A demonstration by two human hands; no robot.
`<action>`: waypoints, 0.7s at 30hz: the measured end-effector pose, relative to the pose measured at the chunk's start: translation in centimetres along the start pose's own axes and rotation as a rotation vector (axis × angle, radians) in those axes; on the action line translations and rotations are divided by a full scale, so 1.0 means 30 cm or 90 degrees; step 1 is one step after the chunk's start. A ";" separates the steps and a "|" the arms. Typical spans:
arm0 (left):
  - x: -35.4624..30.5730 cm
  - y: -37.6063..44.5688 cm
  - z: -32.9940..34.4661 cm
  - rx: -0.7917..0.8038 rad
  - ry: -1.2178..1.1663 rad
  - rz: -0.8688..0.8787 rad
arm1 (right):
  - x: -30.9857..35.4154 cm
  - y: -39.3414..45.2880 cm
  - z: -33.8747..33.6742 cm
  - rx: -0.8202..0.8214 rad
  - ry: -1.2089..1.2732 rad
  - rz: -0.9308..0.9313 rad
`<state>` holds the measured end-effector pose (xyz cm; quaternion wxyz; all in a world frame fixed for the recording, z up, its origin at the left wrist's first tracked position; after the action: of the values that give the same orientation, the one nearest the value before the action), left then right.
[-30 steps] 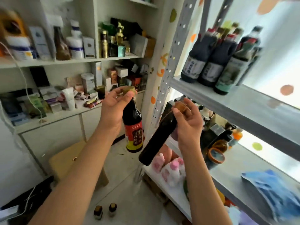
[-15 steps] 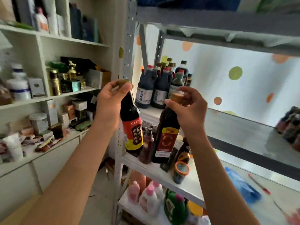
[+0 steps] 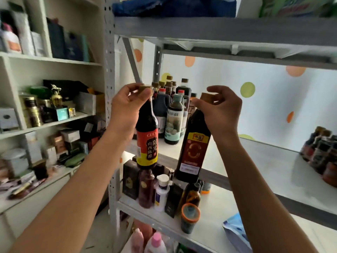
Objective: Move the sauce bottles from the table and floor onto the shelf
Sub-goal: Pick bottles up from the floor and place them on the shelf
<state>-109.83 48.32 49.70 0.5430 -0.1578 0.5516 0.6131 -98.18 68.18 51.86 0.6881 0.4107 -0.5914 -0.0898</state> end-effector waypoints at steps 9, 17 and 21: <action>0.080 0.256 0.105 -0.089 0.273 0.146 | -0.104 0.197 0.063 0.039 -0.006 -0.060; 0.200 0.364 0.117 0.028 0.273 0.105 | -0.149 0.235 0.128 0.049 -0.020 -0.087; 0.243 0.398 0.105 0.073 0.333 0.105 | -0.176 0.234 0.170 0.055 -0.042 -0.069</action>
<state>-121.21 56.94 51.04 0.3389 -0.2341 0.7179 0.5612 -106.74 73.60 52.47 0.6439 0.4686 -0.5938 -0.1150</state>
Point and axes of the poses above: each hand's wrist, its own y-axis towards the middle knuckle, its own z-axis out of the palm, x = y × z, the point moved 4 cm from there along y, towards the middle knuckle, and after that the axes turned 1 degree about z, right-handed, at the moved point
